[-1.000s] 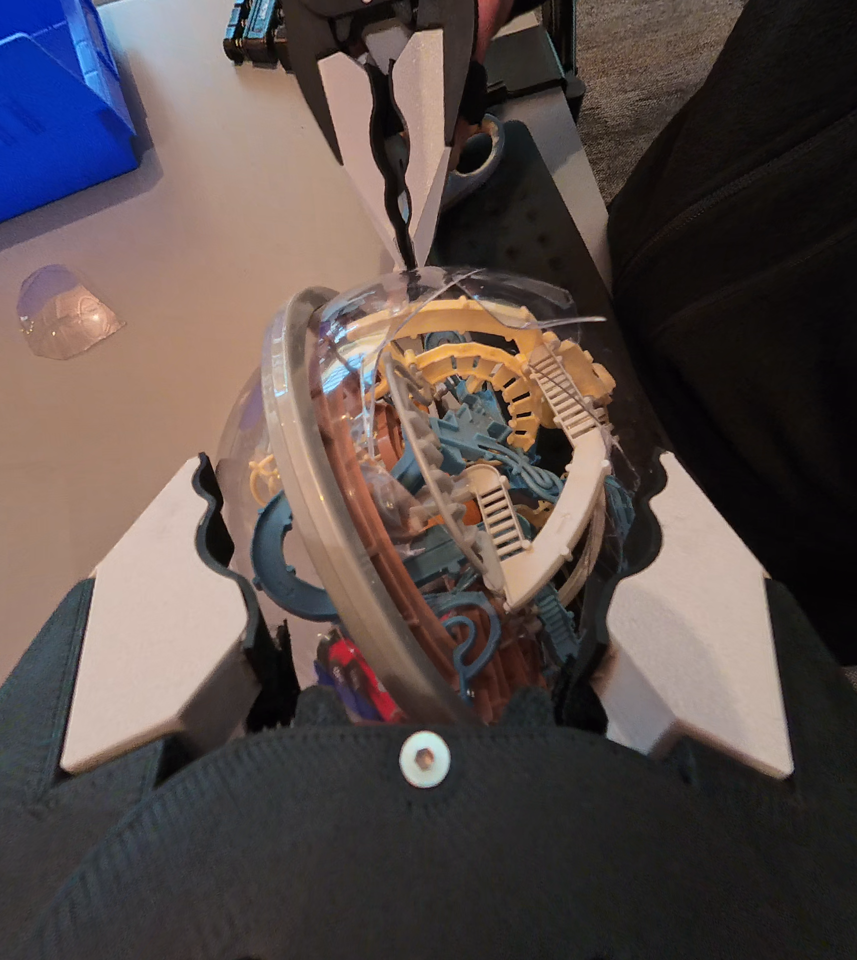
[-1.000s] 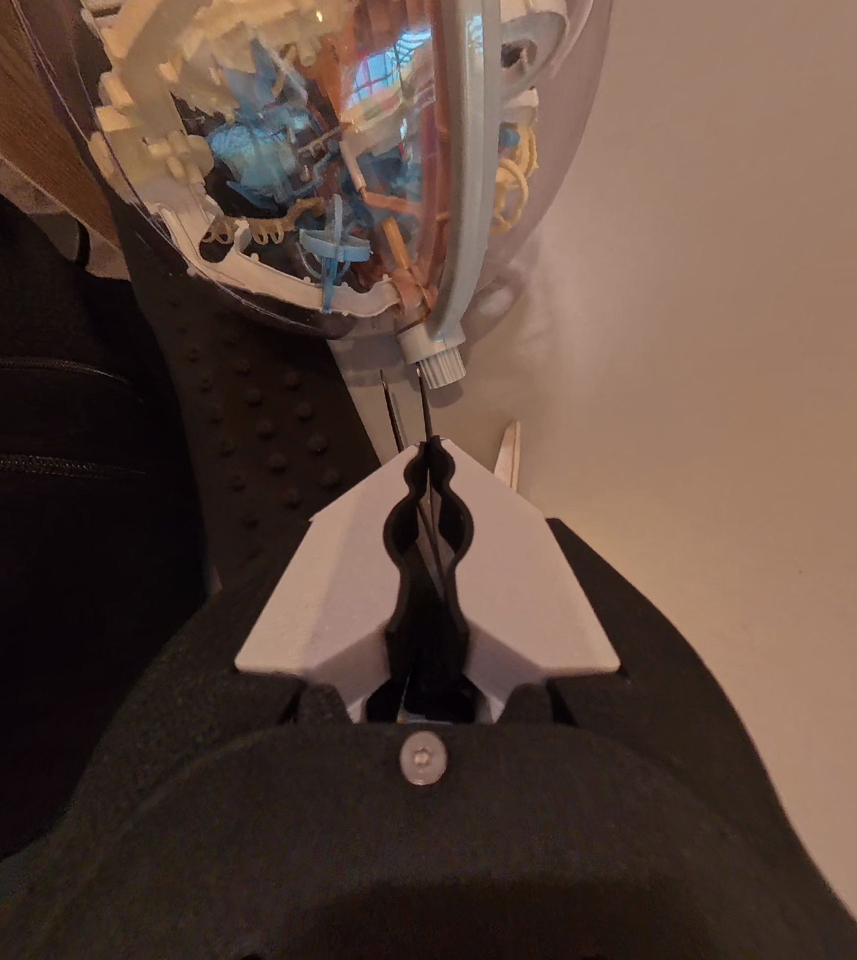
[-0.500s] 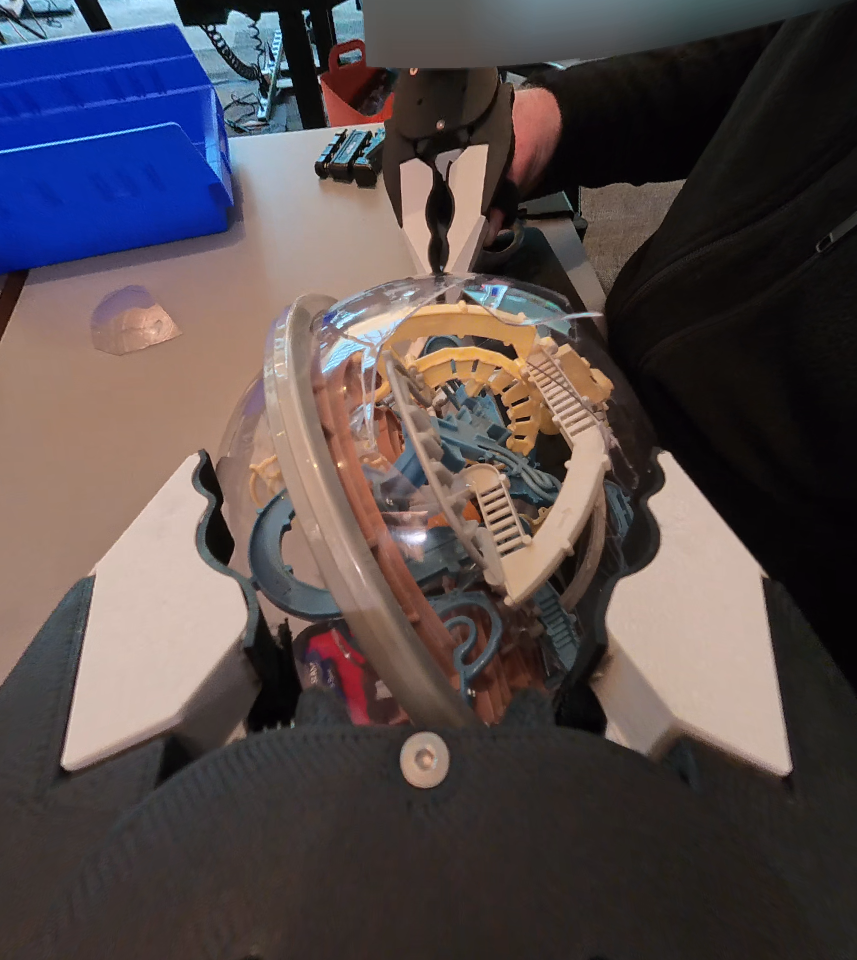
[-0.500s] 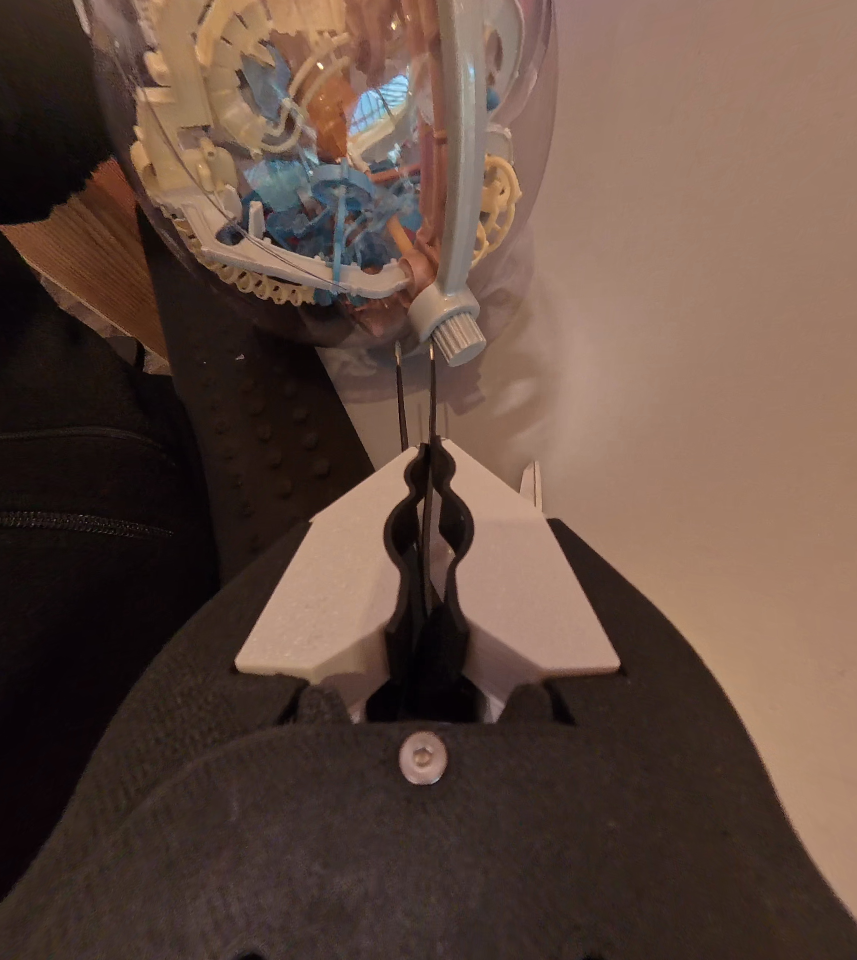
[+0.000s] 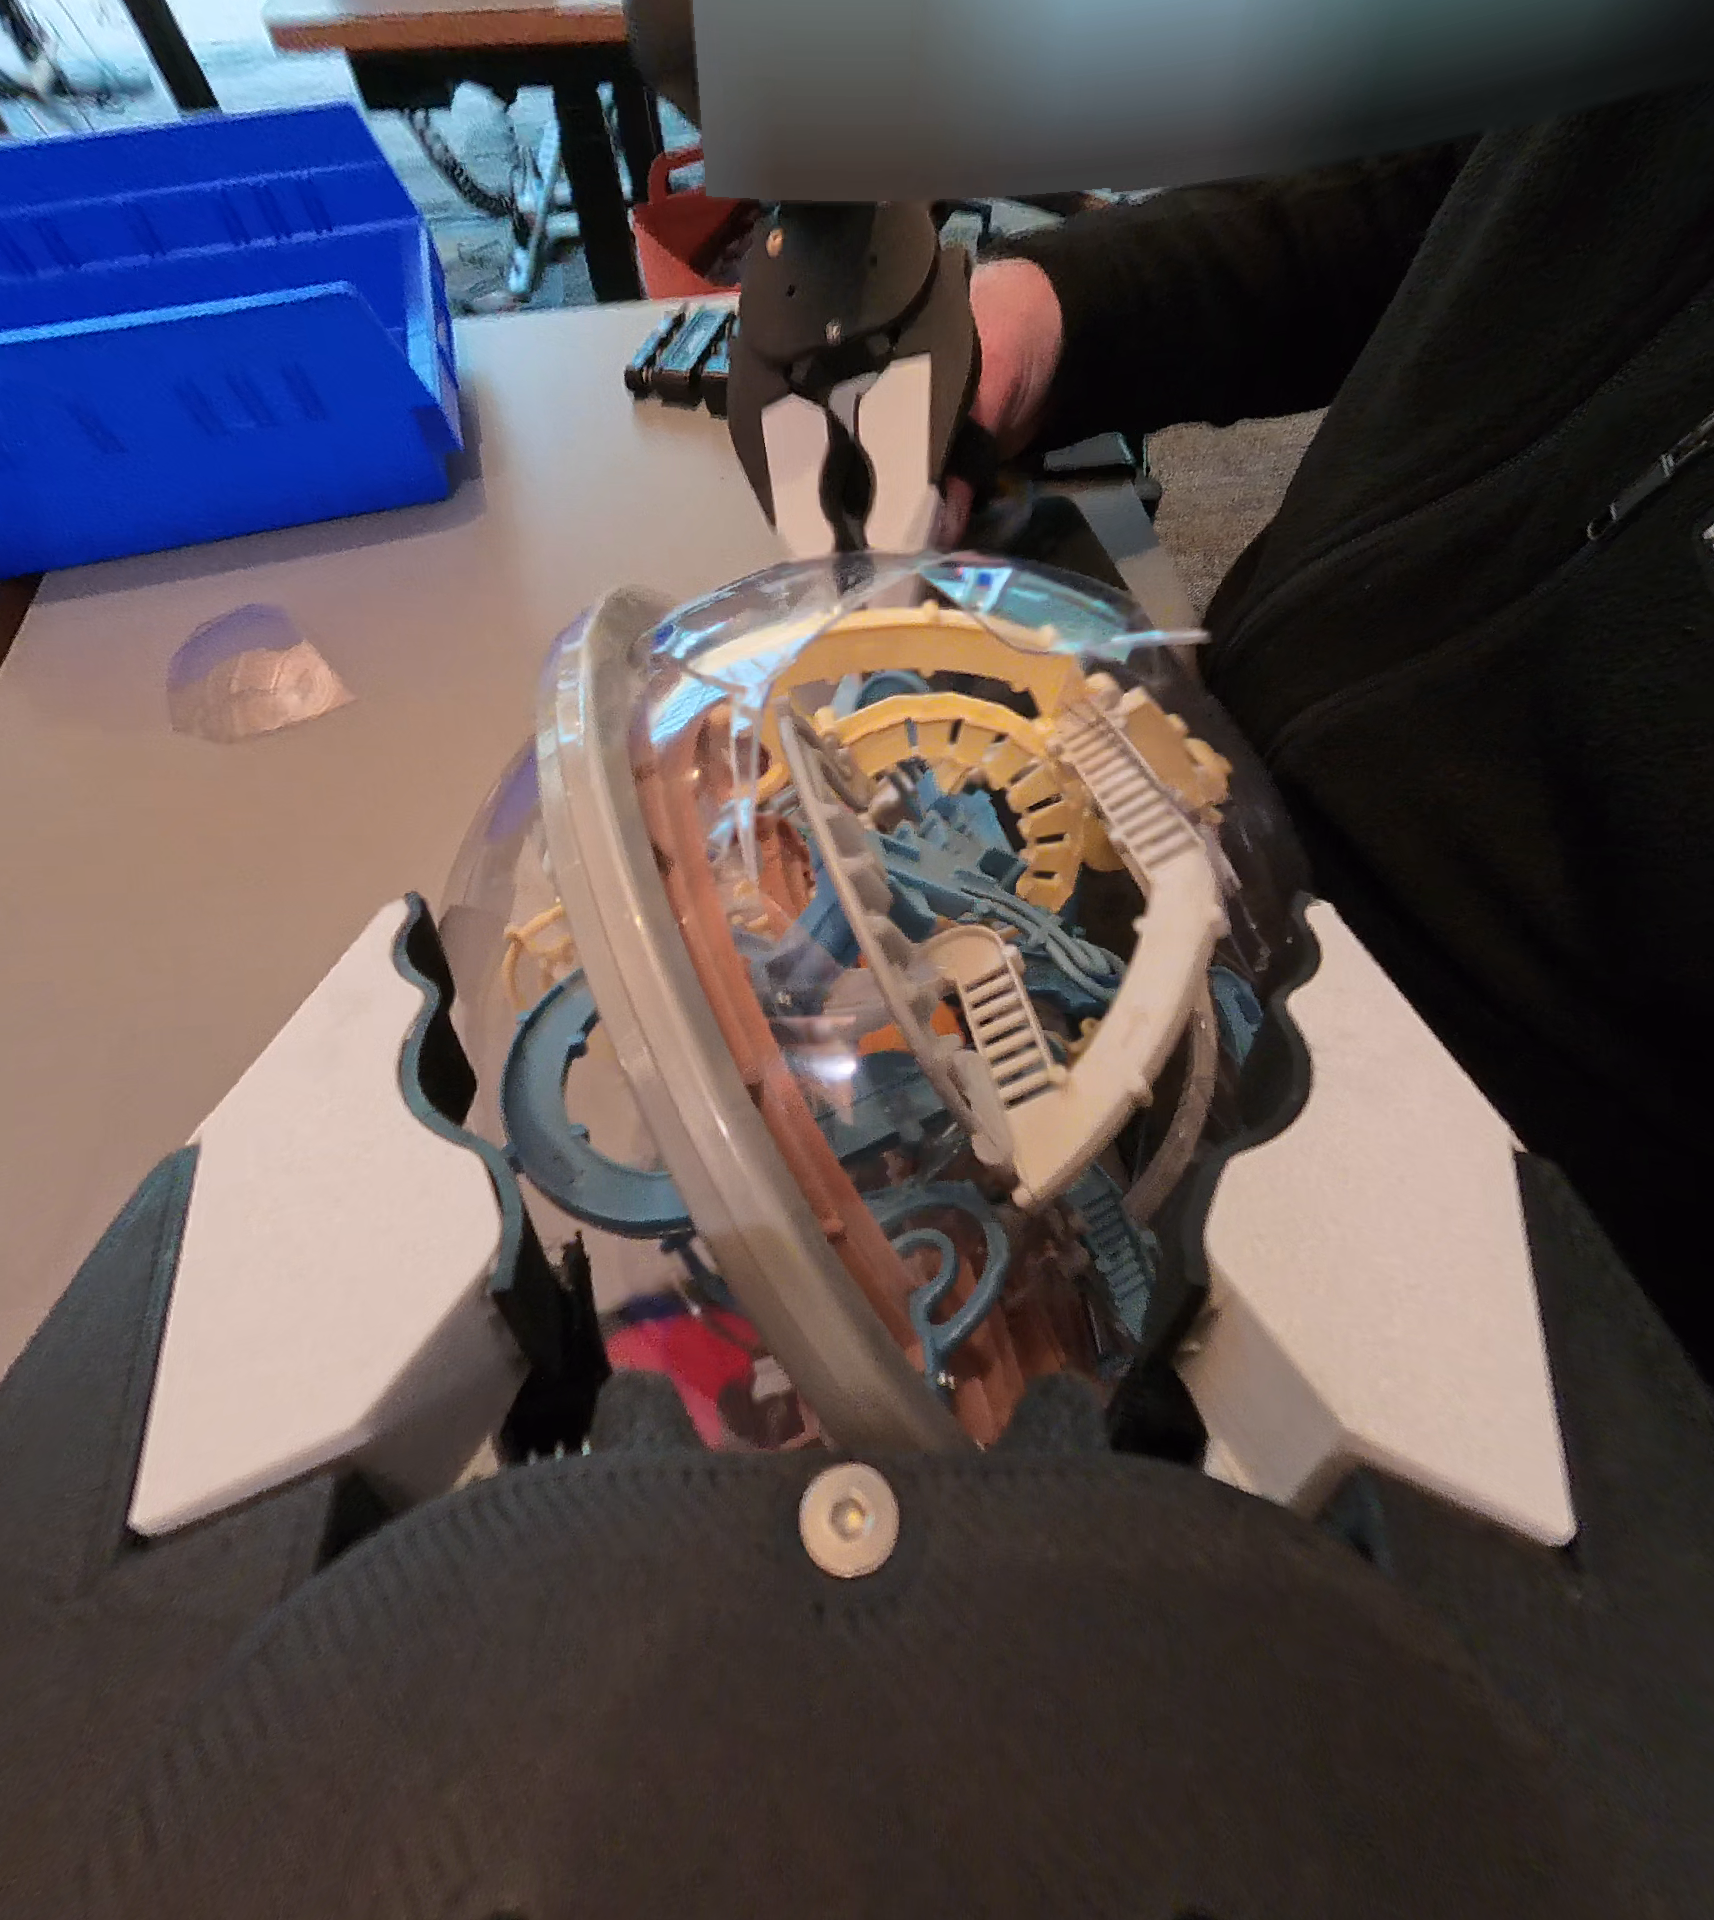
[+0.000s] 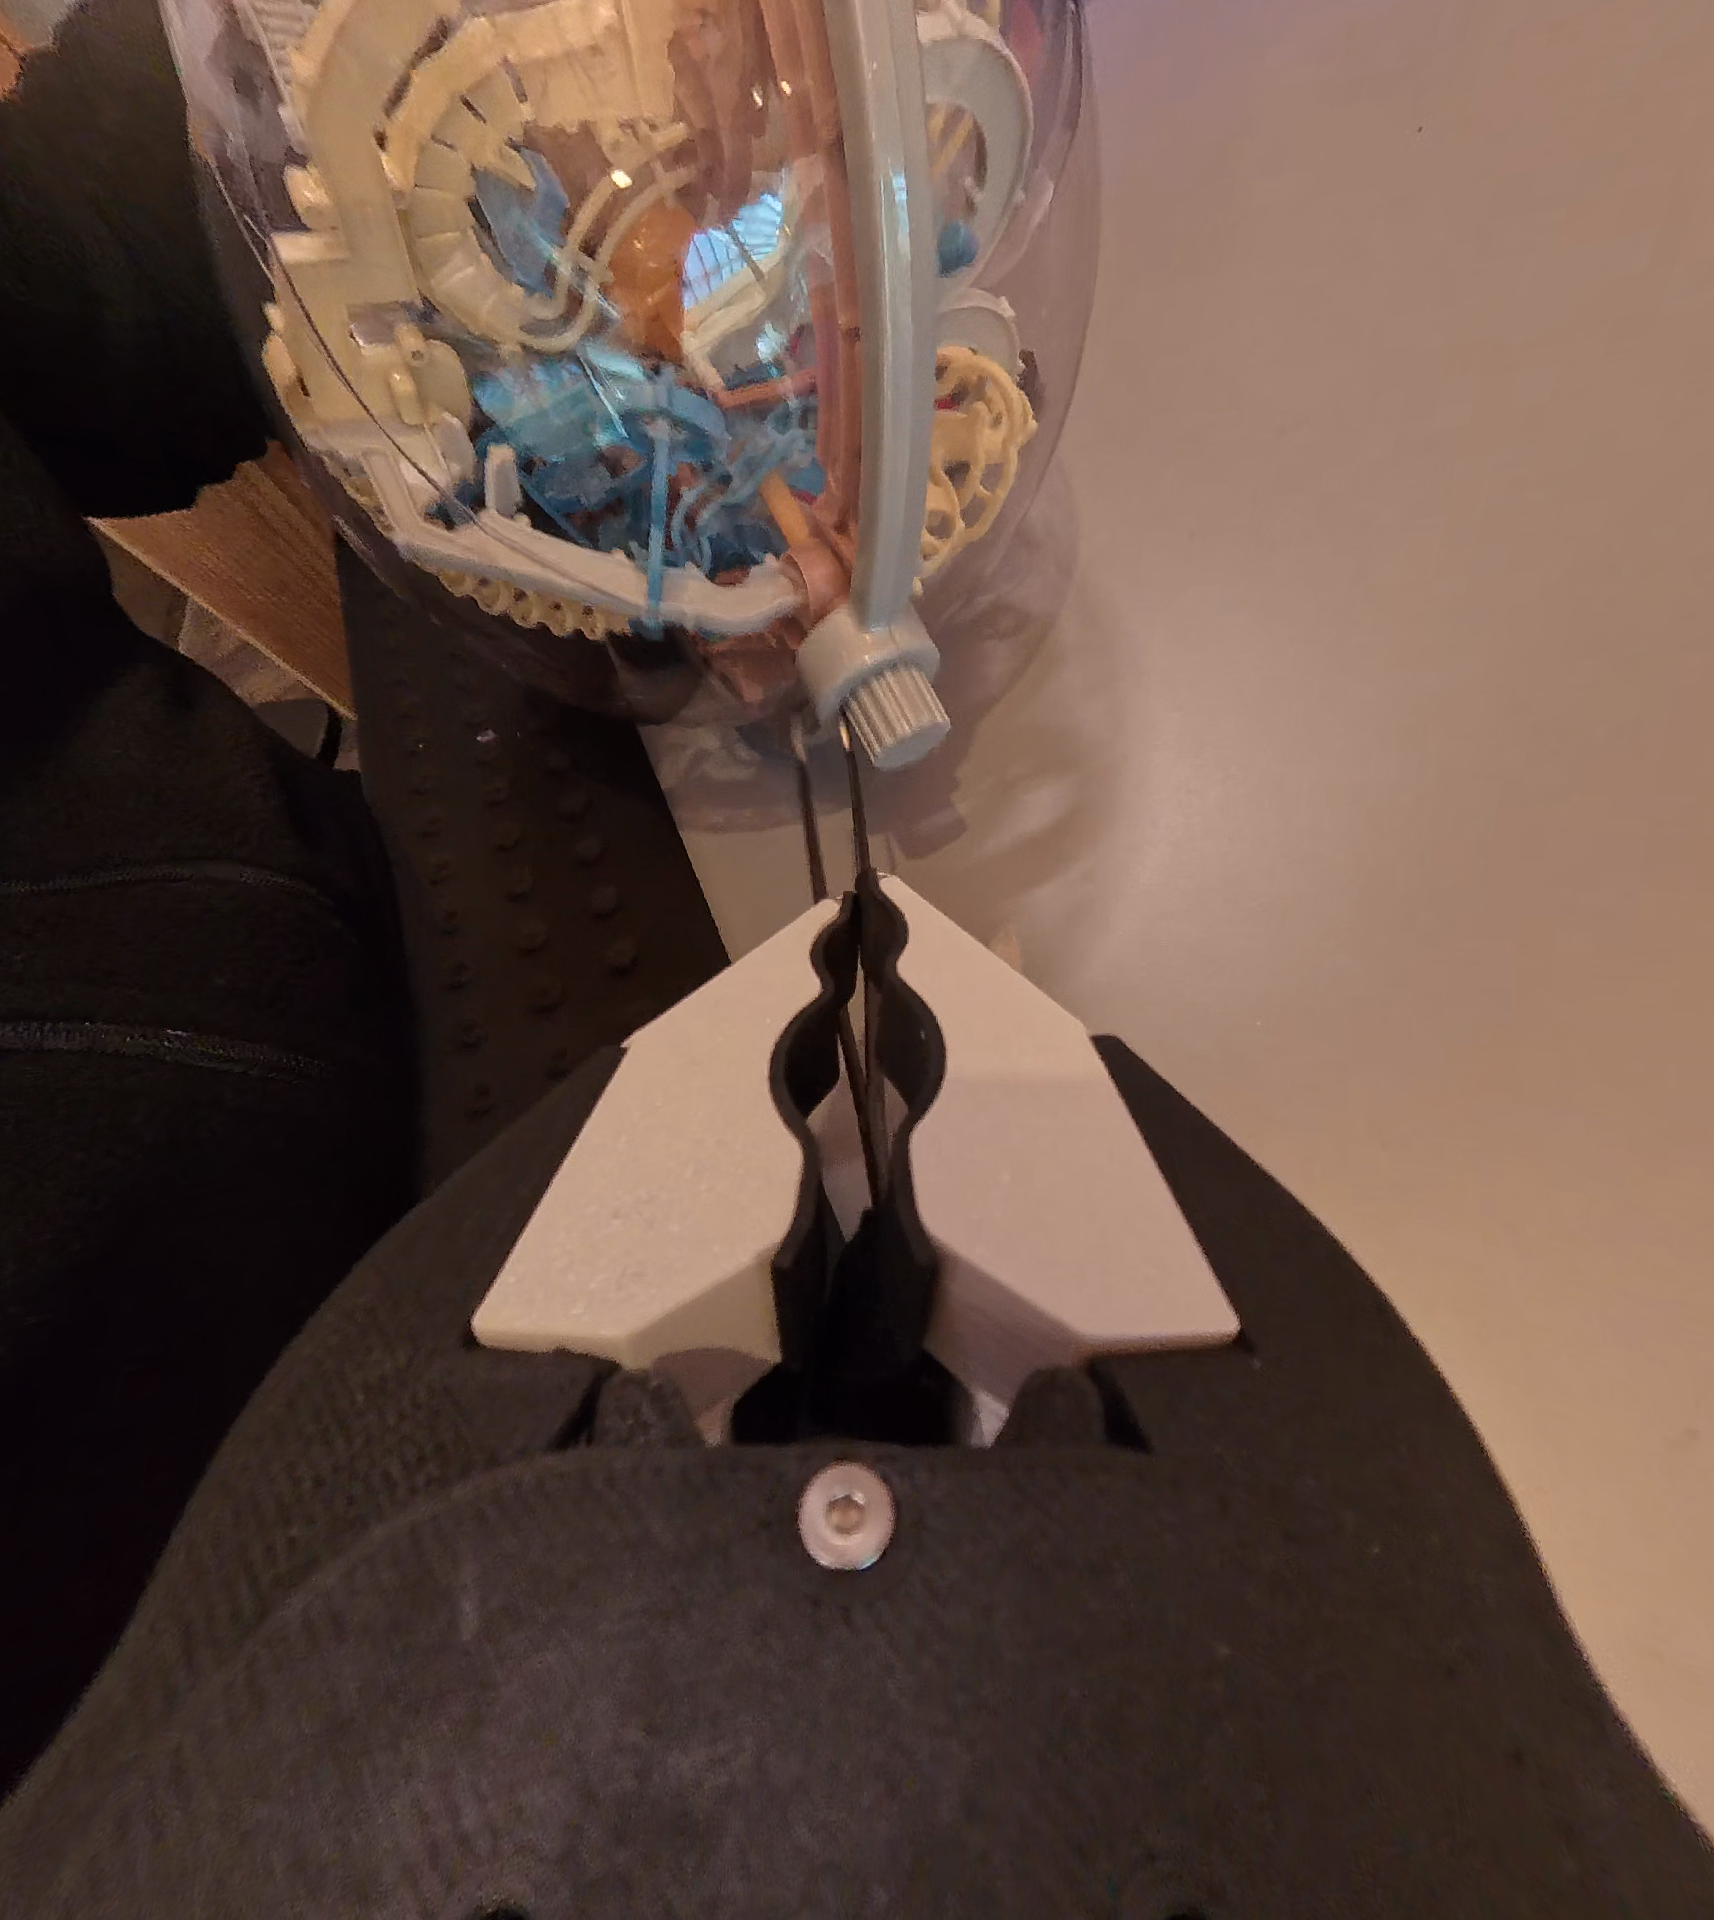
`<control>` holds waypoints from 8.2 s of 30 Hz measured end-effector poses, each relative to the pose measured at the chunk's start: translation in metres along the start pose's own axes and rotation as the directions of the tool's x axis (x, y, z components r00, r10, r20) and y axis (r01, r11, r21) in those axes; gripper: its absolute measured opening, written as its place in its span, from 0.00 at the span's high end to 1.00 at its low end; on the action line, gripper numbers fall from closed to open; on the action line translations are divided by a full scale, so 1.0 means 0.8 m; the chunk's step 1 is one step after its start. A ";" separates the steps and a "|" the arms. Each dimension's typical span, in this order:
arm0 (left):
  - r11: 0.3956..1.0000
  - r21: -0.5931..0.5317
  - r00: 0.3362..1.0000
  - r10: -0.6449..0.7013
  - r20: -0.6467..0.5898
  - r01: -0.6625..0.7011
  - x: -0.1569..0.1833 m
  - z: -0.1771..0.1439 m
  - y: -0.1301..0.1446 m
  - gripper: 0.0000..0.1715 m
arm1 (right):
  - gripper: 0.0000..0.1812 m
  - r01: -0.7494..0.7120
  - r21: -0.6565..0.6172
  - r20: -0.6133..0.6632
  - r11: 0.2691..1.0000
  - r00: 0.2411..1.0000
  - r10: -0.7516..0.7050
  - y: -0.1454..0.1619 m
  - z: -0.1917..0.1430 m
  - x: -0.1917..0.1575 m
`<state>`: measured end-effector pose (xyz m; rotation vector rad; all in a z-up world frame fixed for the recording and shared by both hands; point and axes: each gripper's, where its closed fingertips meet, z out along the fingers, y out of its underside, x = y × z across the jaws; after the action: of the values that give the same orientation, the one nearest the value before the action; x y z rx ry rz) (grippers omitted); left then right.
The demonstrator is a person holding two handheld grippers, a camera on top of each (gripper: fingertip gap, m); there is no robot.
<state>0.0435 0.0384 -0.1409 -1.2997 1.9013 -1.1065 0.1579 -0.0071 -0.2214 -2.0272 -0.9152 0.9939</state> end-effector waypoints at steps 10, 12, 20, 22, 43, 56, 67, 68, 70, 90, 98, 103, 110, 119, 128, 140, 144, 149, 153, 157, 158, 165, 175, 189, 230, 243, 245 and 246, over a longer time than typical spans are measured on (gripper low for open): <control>0.999 0.034 1.000 -0.024 -0.016 0.024 0.004 0.000 -0.001 0.13 | 1.00 0.009 0.035 0.052 0.999 0.999 -0.011 -0.016 0.011 -0.008; 0.999 0.042 1.000 -0.012 -0.020 0.013 0.007 0.001 -0.002 0.13 | 1.00 -0.005 0.053 0.055 0.999 0.999 0.002 -0.017 0.010 -0.008; 0.997 0.075 1.000 -0.024 -0.016 0.025 0.007 0.000 -0.002 0.13 | 1.00 -0.037 0.144 0.060 0.989 0.998 0.028 -0.025 -0.018 -0.008; 0.997 0.080 1.000 -0.022 -0.015 0.023 0.008 -0.001 -0.001 0.13 | 0.97 -0.035 0.129 0.046 0.991 0.999 0.029 -0.022 -0.032 -0.008; 0.994 0.103 1.000 -0.029 -0.006 0.030 0.008 -0.004 0.000 0.12 | 0.98 0.240 -0.392 -0.061 0.888 0.957 -0.285 0.069 0.015 0.019; 0.996 0.093 1.000 -0.017 -0.017 0.018 0.014 0.001 -0.003 0.13 | 1.00 0.328 -0.523 -0.002 0.786 0.922 -0.386 0.071 0.001 0.014; 0.998 0.062 1.000 0.016 0.000 -0.016 0.020 0.007 -0.005 0.15 | 1.00 0.394 -0.609 0.105 0.689 0.901 -0.422 0.066 -0.008 0.006; 0.998 0.060 1.000 0.019 0.000 -0.019 0.021 0.007 -0.005 0.15 | 1.00 0.392 -0.604 0.106 0.693 0.902 -0.418 0.065 -0.007 0.004; 0.998 0.057 1.000 0.013 0.005 -0.014 0.020 0.008 -0.005 0.15 | 1.00 0.384 -0.608 0.103 0.695 0.906 -0.411 0.066 -0.005 0.004; 0.996 0.087 1.000 0.009 -0.004 -0.008 0.024 0.002 -0.003 0.15 | 1.00 0.392 -0.565 0.162 0.726 0.915 -0.369 0.063 0.004 -0.005; 0.990 0.141 1.000 0.011 -0.022 -0.007 0.024 -0.011 0.003 0.15 | 1.00 0.308 -0.452 0.207 0.837 0.949 -0.237 0.054 0.010 -0.026; 0.980 0.194 0.997 -0.026 -0.070 0.039 0.015 -0.020 0.006 0.15 | 1.00 0.345 -0.448 0.226 0.825 0.936 -0.269 0.044 0.011 -0.029; 0.977 0.199 0.995 -0.057 -0.087 0.073 0.008 -0.021 0.008 0.15 | 1.00 0.469 -0.538 0.255 0.701 0.882 -0.396 0.043 0.009 -0.019; 0.963 0.240 0.987 -0.097 -0.124 0.125 0.001 -0.026 0.010 0.15 | 1.00 0.437 -0.509 0.276 0.741 0.899 -0.341 0.032 0.007 -0.022; 0.997 0.070 0.999 0.037 0.014 -0.038 0.033 -0.005 -0.009 0.15 | 1.00 0.276 -0.596 0.125 0.754 0.960 -0.252 0.060 0.006 -0.020; 0.973 -0.213 0.996 0.086 -0.002 -0.084 0.051 0.006 -0.006 0.15 | 1.00 0.240 -0.576 0.033 0.782 0.962 -0.272 0.077 0.041 -0.025; 0.975 -0.211 0.997 0.070 0.018 -0.065 0.048 0.010 -0.006 0.15 | 1.00 0.240 -0.539 0.030 0.807 0.963 -0.266 0.078 0.044 -0.023; 0.972 -0.229 0.999 0.049 0.011 -0.045 0.042 0.016 -0.006 0.16 | 1.00 0.250 -0.497 0.053 0.831 0.965 -0.259 0.078 0.049 -0.021; 0.969 -0.247 0.999 0.034 -0.002 -0.033 0.039 0.019 -0.006 0.17 | 1.00 0.257 -0.478 0.069 0.840 0.964 -0.255 0.078 0.051 -0.021; 0.970 -0.243 1.000 0.030 0.004 -0.028 0.040 0.018 -0.007 0.17 | 1.00 0.271 -0.476 0.091 0.837 0.961 -0.260 0.078 0.054 -0.021; 0.971 -0.239 0.999 0.031 0.006 -0.029 0.040 0.017 -0.007 0.17 | 1.00 0.277 -0.475 0.094 0.835 0.960 -0.264 0.077 0.055 -0.021; 0.977 -0.210 0.999 0.031 0.014 -0.028 0.042 0.012 -0.007 0.18 | 1.00 0.317 -0.461 0.120 0.829 0.948 -0.295 0.073 0.062 -0.024; 0.981 -0.193 1.000 0.025 0.009 -0.023 0.045 -0.001 -0.006 0.20 | 1.00 0.342 -0.430 0.164 0.835 0.940 -0.301 0.066 0.079 -0.030; 0.995 -0.100 0.999 0.020 0.032 -0.016 0.047 -0.019 -0.004 0.21 | 0.79 0.224 -0.414 0.102 0.882 0.975 -0.200 0.052 0.016 -0.013; 0.977 0.213 0.998 0.000 0.057 -0.012 0.047 -0.055 0.003 0.24 | 1.00 0.235 -0.258 -0.018 0.937 0.969 -0.247 0.045 0.019 -0.055; 0.971 0.231 0.998 -0.056 0.001 0.054 0.033 -0.058 0.007 0.24 | 1.00 0.389 -0.226 0.049 0.893 0.920 -0.388 0.019 0.010 -0.039; 0.967 0.245 0.998 -0.069 -0.008 0.069 0.029 -0.059 0.008 0.24 | 1.00 0.403 -0.217 0.085 0.889 0.915 -0.394 0.018 0.011 -0.036; 0.966 0.247 0.997 -0.075 -0.010 0.075 0.028 -0.059 0.007 0.24 | 1.00 0.404 -0.218 0.099 0.889 0.915 -0.391 0.017 0.012 -0.035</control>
<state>-0.0056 0.0331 -0.1232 -1.2383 1.6631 -1.3354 0.1409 -0.0342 -0.2273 -1.8911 -1.4675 0.7397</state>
